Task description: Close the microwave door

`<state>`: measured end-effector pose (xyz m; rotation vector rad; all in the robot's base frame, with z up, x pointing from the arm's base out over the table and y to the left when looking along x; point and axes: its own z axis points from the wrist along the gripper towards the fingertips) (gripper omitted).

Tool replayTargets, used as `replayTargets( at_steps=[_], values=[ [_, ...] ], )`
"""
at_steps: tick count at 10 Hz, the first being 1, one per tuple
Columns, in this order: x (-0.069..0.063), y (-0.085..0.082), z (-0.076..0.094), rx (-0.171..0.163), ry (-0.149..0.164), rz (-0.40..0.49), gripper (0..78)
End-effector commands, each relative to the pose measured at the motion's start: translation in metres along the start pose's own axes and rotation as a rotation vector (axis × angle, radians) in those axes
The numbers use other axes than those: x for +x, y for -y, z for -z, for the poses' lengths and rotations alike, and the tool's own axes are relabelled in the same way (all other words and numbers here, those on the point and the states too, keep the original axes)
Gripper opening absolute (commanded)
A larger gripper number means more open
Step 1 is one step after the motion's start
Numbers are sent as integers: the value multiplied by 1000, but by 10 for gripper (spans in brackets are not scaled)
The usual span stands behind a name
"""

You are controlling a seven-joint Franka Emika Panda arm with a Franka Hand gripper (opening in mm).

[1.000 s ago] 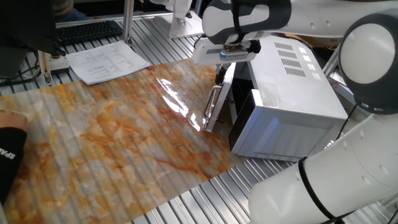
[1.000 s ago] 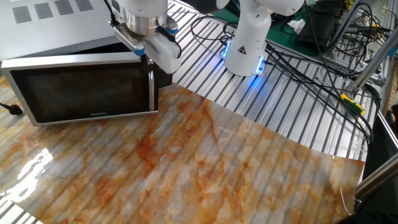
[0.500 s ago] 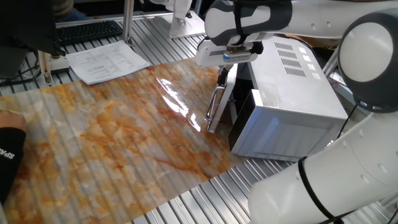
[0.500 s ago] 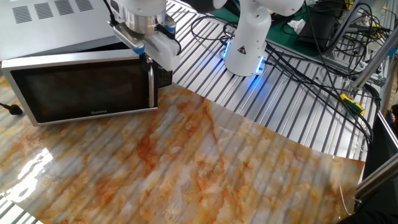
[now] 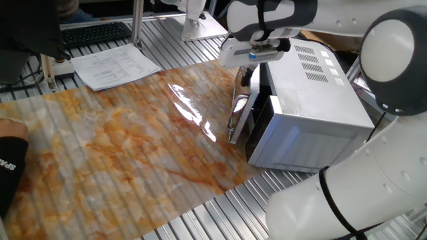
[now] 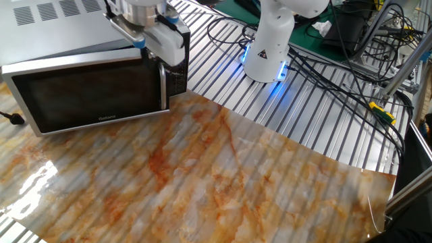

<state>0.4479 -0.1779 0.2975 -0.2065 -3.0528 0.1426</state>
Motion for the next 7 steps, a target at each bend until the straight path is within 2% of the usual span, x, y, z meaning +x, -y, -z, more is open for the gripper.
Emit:
replayTargets(
  at_steps=[1, 3, 7],
  values=[
    [4, 9, -2, 5, 1, 17, 0],
    [8, 18, -4, 5, 3, 32, 0],
    [16, 21, -5, 8, 4, 34, 0]
  ],
)
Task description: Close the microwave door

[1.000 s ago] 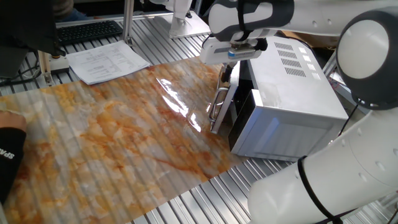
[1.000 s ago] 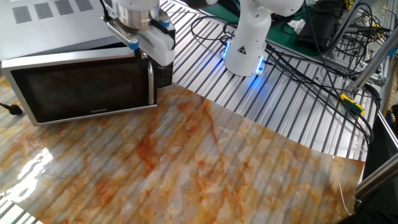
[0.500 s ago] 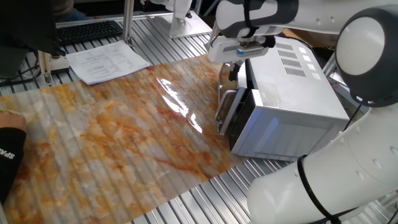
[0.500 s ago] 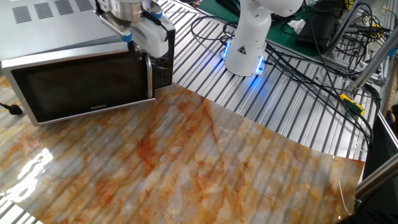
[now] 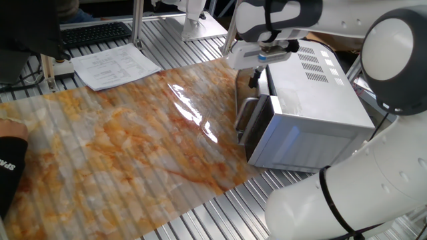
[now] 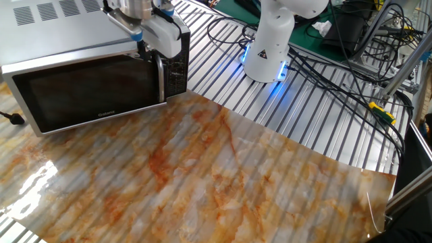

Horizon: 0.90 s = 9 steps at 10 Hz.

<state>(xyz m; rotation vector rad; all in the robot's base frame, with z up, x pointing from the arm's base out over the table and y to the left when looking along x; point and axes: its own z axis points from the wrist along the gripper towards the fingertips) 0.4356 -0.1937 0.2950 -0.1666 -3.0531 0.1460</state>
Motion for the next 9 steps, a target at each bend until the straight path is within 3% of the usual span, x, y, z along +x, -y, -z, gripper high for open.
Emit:
replayTargets(
  at_steps=[1, 9],
  values=[
    [8, 4, -2, 5, 7, 9, 0],
    [14, 7, -3, 2, 10, 23, 0]
  ],
)
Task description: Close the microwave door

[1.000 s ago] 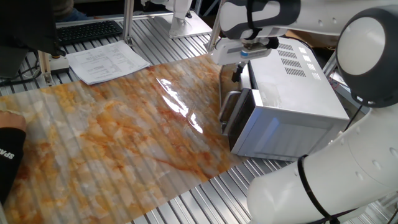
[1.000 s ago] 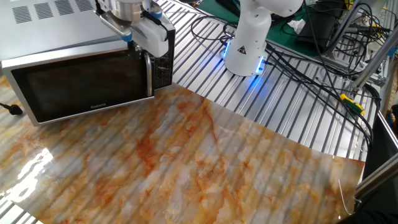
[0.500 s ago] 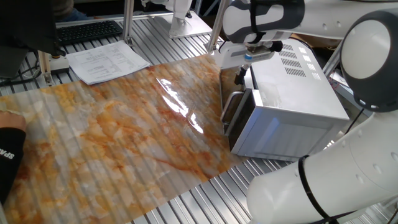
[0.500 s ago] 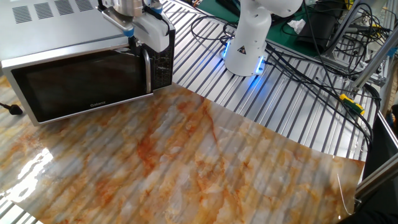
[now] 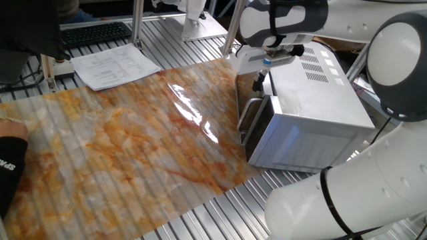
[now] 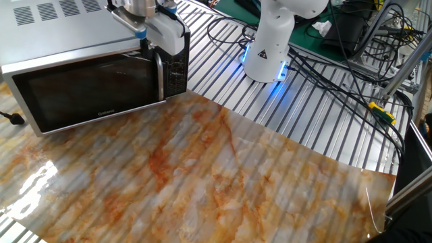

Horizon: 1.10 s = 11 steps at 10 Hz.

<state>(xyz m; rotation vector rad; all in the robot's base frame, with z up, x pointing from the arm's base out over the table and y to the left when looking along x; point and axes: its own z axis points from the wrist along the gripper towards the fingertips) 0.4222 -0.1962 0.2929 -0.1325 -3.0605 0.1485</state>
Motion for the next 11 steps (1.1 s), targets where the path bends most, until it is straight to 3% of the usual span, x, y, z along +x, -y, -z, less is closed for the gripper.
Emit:
replayTargets(
  at_steps=[1, 11],
  values=[
    [2, 4, 1, 0, 3, 4, 0],
    [2, 11, 1, -4, 2, 4, 0]
  ],
)
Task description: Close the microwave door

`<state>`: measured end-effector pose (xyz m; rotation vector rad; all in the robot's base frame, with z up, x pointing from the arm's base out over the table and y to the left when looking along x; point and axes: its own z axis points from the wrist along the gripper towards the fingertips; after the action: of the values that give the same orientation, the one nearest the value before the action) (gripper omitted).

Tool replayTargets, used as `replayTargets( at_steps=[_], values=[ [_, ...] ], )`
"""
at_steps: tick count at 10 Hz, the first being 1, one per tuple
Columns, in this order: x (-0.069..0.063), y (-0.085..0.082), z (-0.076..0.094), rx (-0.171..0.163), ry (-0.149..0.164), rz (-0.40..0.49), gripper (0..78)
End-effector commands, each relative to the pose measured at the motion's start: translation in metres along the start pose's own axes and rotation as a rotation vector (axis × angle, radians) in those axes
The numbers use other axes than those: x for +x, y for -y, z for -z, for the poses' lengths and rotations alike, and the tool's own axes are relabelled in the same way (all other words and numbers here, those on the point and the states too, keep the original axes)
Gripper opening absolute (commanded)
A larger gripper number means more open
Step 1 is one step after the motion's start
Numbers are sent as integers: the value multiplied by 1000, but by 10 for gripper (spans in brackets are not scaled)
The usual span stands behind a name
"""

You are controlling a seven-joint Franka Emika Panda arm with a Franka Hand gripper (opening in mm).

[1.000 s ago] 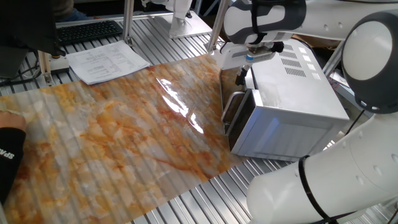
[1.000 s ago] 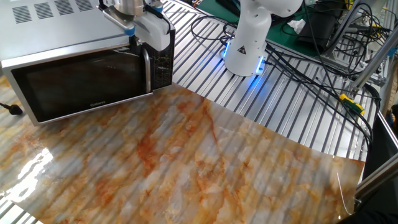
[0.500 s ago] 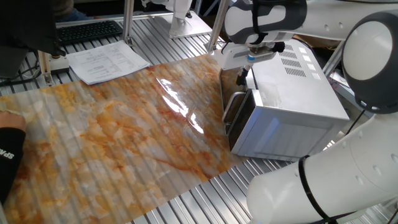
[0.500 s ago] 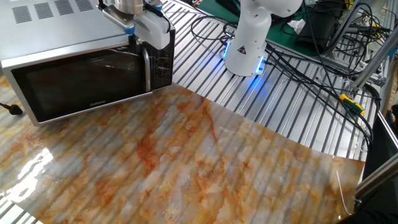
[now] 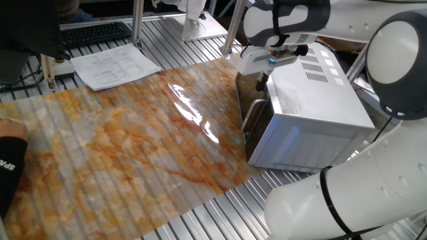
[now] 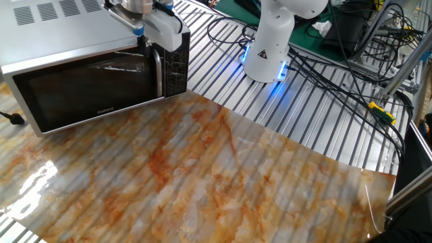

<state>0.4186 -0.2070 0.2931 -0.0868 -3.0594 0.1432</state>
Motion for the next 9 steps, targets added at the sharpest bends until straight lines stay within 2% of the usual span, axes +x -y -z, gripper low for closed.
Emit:
replayTargets(
  at_steps=[1, 4, 5, 6, 9],
  values=[
    [-1, -2, 3, -5, 4, -41, 0],
    [-4, -21, 9, -18, 9, -100, 0],
    [-6, -36, 13, -28, 6, -127, 0],
    [-6, -44, 13, -48, 3, -144, 0],
    [-10, -55, 9, -66, 8, -161, 0]
  ],
)
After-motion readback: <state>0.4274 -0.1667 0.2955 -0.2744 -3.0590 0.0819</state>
